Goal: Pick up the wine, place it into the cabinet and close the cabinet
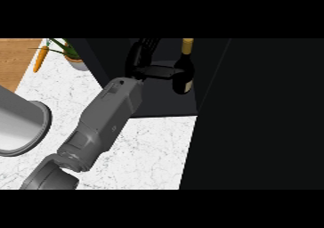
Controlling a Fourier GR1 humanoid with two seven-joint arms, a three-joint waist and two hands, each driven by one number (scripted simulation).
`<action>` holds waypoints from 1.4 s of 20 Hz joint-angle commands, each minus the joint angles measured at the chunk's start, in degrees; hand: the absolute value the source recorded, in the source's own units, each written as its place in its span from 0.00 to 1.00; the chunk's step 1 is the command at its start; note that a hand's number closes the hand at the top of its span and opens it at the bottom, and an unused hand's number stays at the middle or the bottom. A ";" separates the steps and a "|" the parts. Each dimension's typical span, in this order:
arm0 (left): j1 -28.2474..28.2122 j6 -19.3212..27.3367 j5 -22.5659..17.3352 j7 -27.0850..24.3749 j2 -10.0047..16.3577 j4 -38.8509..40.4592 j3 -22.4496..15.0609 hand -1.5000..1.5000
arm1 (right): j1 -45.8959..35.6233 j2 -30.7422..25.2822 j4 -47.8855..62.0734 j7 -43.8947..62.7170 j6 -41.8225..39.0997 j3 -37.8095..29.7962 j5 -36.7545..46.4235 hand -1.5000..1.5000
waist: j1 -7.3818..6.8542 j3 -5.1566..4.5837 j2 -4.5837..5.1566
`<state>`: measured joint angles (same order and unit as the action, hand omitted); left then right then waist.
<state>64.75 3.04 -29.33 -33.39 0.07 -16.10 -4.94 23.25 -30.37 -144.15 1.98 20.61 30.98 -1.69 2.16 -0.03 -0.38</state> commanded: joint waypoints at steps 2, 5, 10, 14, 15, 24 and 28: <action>-3.95 -2.96 -3.11 3.00 -0.07 -6.11 -3.03 0.00 | 2.81 -2.06 -13.40 6.70 0.47 -1.47 -2.64 0.00 | -0.78 -0.03 -0.30; -10.95 -4.28 -4.65 2.82 -0.07 -12.78 -7.57 0.00 | 2.31 -0.51 -9.43 5.21 1.47 -0.25 -0.59 0.00 | -1.78 -0.01 -0.63; -19.66 -4.45 -5.88 4.76 -0.07 -22.52 -10.24 0.00 | 4.53 -1.17 -9.62 3.28 1.43 -1.89 -2.14 0.00 | -3.44 0.04 -1.09; -25.84 -0.36 -5.86 6.75 -0.07 -30.35 -13.85 0.00 | 4.44 -1.78 -12.18 4.62 2.08 -0.89 -0.80 0.00 | -2.91 0.00 -0.70; -26.18 1.68 -5.18 7.75 -0.07 -33.21 -13.85 0.00 | 5.71 -3.97 -13.22 5.10 0.85 -3.88 -3.15 0.00 | -3.00 0.05 -0.75; -44.25 2.96 -4.23 11.50 2.61 -52.91 -18.46 0.00 | 6.50 -3.71 -13.94 5.07 2.23 -1.75 -0.84 0.00 | -2.29 0.01 -0.31; -51.08 -0.03 -5.51 11.99 7.57 -61.26 -17.72 0.00 | 4.37 -4.57 -13.35 5.97 1.54 -2.74 -1.41 0.00 | -2.53 -0.01 -0.05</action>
<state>18.48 3.92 -33.89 -23.11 4.61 -70.00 -22.98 25.60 -32.97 -144.35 1.21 22.36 29.27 -1.22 -0.45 -0.03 -0.70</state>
